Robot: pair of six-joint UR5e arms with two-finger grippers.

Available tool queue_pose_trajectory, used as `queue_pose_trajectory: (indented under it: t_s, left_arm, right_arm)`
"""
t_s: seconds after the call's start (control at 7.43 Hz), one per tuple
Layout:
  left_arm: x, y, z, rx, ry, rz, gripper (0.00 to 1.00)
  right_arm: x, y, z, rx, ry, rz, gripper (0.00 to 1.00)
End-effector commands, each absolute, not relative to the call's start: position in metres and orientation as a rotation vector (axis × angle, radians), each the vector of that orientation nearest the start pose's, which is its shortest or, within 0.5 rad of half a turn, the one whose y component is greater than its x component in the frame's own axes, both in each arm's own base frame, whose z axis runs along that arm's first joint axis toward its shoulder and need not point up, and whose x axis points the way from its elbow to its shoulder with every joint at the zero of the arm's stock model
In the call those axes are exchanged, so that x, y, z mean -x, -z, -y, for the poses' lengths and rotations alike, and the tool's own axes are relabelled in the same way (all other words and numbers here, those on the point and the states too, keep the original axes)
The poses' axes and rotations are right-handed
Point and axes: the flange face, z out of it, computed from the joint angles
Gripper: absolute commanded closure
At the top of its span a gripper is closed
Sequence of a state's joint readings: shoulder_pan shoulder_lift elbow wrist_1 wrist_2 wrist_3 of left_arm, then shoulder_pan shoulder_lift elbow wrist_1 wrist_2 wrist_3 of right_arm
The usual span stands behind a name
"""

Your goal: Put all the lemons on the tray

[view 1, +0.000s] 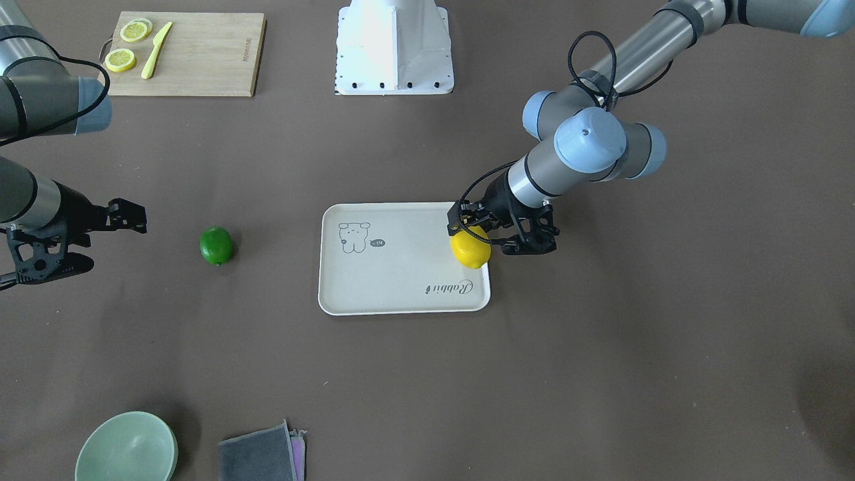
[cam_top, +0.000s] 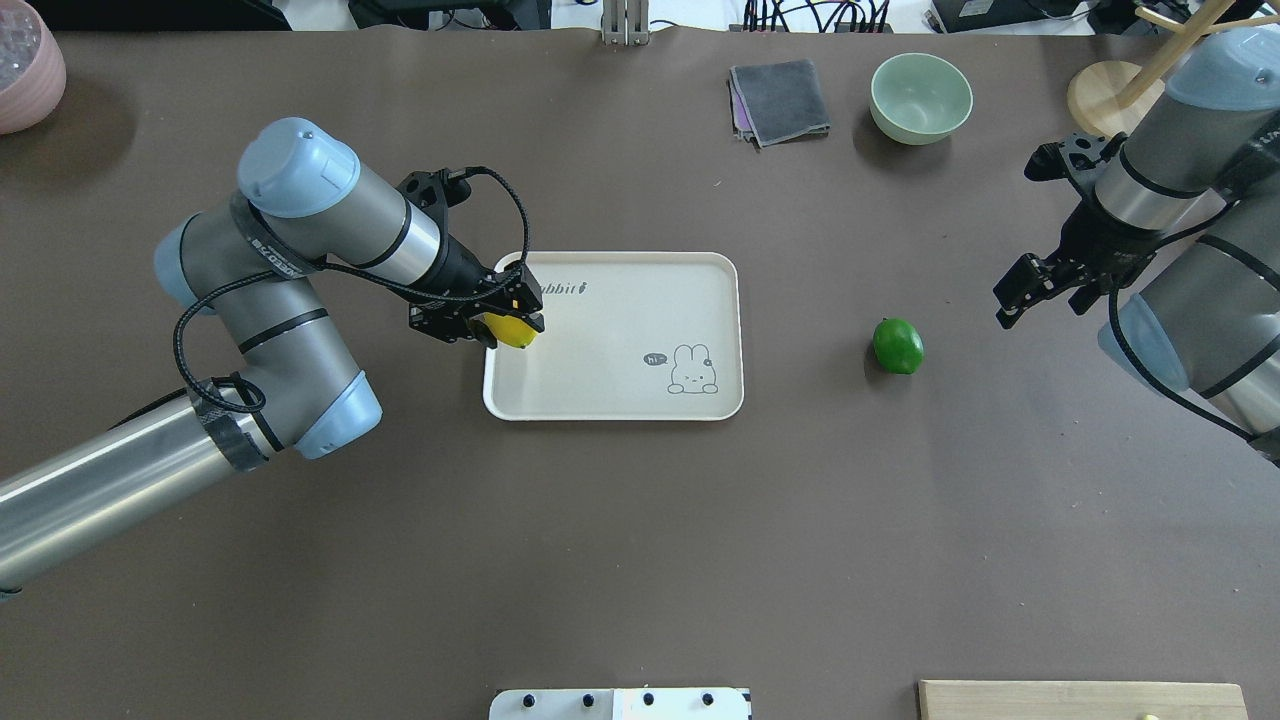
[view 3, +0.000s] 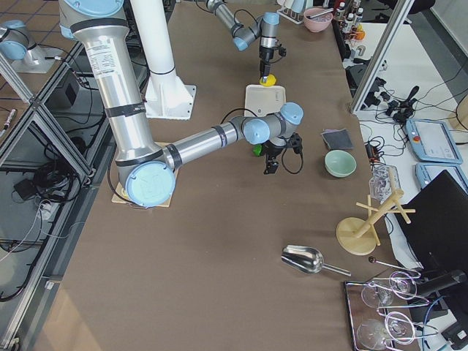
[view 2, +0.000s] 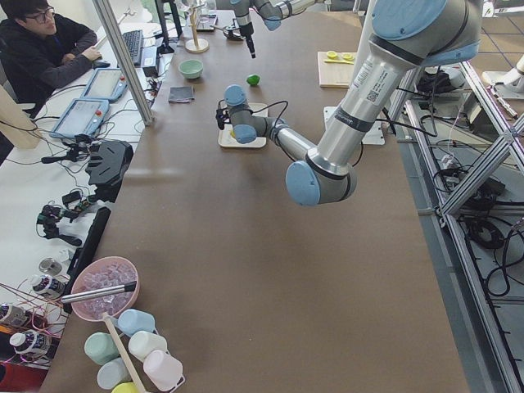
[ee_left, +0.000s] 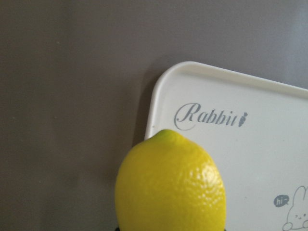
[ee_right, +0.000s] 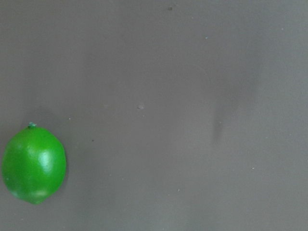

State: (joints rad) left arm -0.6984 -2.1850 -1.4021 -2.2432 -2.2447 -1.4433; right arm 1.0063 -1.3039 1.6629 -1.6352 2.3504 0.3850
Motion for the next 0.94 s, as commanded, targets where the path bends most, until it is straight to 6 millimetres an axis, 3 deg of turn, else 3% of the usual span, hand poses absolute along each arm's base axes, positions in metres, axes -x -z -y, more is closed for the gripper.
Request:
queue_pose_trajectory:
  t_s: [0.0, 0.27, 0.4, 0.54, 0.81]
  left_arm:
    - [-0.502, -0.285, 0.510, 0.121, 0.130, -1.215, 0.02]
    - [-0.492, -0.288, 0.518, 0.105, 0.138, -1.212, 0.02]
    - [-0.466, -0.302, 0.540, 0.087, 0.174, -1.197, 0.02]
    - [-0.441, -0.321, 0.557, 0.042, 0.167, -1.175, 0.02]
    - [-0.373, -0.391, 0.596, -0.049, 0.139, -1.092, 0.02]
  right_arm:
    - [0.266, -0.473, 0.536, 0.105, 0.286, 0.819, 0.00]
    - [0.269, -0.461, 0.541, 0.090, 0.289, 0.828, 0.00]
    - [0.273, -0.447, 0.546, 0.084, 0.271, 0.835, 0.00]
    - [0.279, -0.435, 0.549, 0.077, 0.264, 0.841, 0.00]
    - [0.316, -0.406, 0.543, 0.085, 0.242, 0.836, 0.00]
